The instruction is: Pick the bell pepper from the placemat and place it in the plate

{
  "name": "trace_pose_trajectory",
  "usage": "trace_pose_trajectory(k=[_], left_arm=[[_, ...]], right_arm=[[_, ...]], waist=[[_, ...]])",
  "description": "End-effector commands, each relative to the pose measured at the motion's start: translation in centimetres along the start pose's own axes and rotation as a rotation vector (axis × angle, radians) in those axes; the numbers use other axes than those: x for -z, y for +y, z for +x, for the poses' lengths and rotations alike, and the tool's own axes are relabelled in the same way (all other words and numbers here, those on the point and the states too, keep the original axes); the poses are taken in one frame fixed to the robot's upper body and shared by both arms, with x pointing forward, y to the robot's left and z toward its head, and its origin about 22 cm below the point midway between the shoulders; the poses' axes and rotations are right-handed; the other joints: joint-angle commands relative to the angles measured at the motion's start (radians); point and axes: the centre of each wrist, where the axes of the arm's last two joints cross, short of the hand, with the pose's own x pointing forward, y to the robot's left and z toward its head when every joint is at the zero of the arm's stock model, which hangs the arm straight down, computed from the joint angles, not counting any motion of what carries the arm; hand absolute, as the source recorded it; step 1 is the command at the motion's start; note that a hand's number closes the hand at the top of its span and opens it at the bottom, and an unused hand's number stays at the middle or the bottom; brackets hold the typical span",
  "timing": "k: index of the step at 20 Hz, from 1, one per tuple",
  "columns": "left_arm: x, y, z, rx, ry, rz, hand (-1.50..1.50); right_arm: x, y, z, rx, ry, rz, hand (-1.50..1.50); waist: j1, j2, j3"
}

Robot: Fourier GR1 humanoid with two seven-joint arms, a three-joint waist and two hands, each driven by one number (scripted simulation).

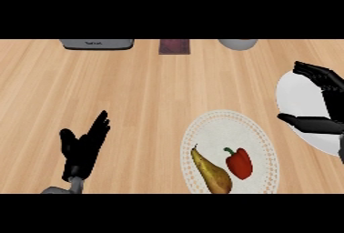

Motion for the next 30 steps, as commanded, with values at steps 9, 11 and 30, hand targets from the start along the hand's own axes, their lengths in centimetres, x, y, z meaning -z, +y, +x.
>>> trace_pose_trajectory(k=[9, 11, 30], left_arm=[[-0.5, -0.2, 0.9, -0.005, 0.038, -0.002, 0.00], [-0.9, -0.1, -0.5, -0.024, 0.048, 0.012, 0.00], [-1.1, 1.9, 0.0, -0.014, 0.039, 0.004, 0.00]], right_arm=[[-0.3, -2.6, 4.4, -0.404, 0.174, 0.520, -1.50], [0.7, -1.7, 5.7, -0.442, 0.186, 0.563, -1.50], [-3.4, 9.0, 5.8, -0.619, 0.354, 0.716, -1.50]], waist=[[-0.013, -0.010, -0.003], [-0.006, -0.007, -0.004], [-0.006, -0.003, -0.002]])
